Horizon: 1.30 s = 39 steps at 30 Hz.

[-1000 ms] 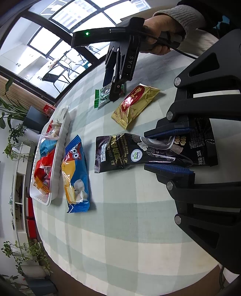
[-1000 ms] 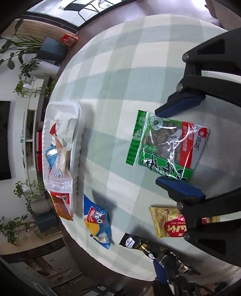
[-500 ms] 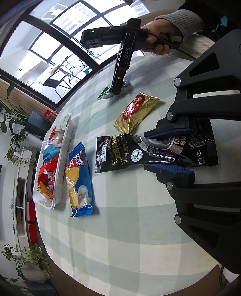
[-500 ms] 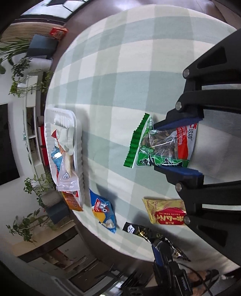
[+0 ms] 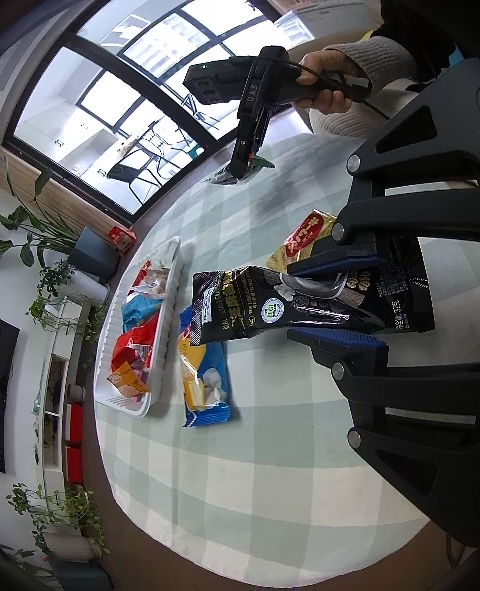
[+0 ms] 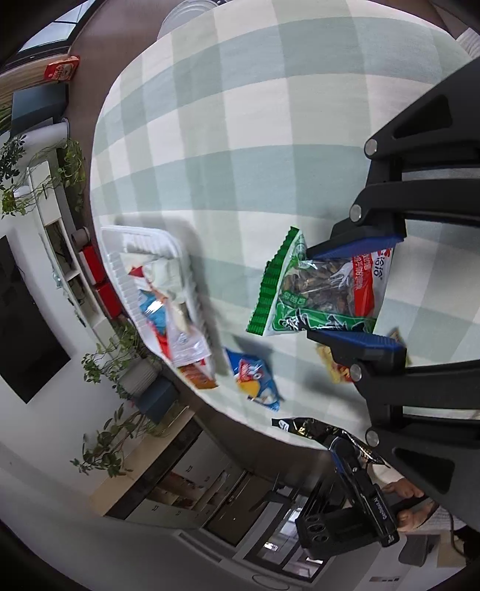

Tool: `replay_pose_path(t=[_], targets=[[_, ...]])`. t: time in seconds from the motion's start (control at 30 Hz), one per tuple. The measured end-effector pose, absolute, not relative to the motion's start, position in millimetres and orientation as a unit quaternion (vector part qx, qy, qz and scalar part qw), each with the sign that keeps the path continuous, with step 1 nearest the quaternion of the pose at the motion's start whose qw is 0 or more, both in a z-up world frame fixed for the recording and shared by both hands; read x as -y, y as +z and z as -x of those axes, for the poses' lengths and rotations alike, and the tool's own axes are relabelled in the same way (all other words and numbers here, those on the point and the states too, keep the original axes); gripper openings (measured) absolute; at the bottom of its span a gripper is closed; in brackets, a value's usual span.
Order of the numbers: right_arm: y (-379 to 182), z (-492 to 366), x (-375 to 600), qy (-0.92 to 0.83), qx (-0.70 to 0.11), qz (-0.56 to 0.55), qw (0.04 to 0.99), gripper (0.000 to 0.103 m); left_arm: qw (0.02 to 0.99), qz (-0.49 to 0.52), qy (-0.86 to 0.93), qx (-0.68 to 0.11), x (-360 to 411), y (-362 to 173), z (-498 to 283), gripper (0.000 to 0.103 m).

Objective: Organize snacks
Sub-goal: 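Carry the black packet with the left tool while the right tool carries the green packet to the tray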

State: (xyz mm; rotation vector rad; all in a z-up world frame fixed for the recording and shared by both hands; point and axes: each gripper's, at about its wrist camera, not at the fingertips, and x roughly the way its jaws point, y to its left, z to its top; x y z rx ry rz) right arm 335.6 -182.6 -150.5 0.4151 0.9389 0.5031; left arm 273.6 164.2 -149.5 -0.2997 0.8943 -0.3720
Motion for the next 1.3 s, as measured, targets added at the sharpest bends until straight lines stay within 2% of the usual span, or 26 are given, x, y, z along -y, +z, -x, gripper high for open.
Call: replay_pose_path(t=[0.57, 1.3], targets=[[-105, -388, 176, 0.263, -0.408, -0.219, 0.847, 0.039, 0.888, 0.146, -0.172, -0.400, -175, -99, -324, 0.025], [-117, -498, 160, 0.261, -0.395, -0.234, 0.849, 0.039, 0.882, 0.130, -0.170, -0.421, -146, -104, -463, 0.025]])
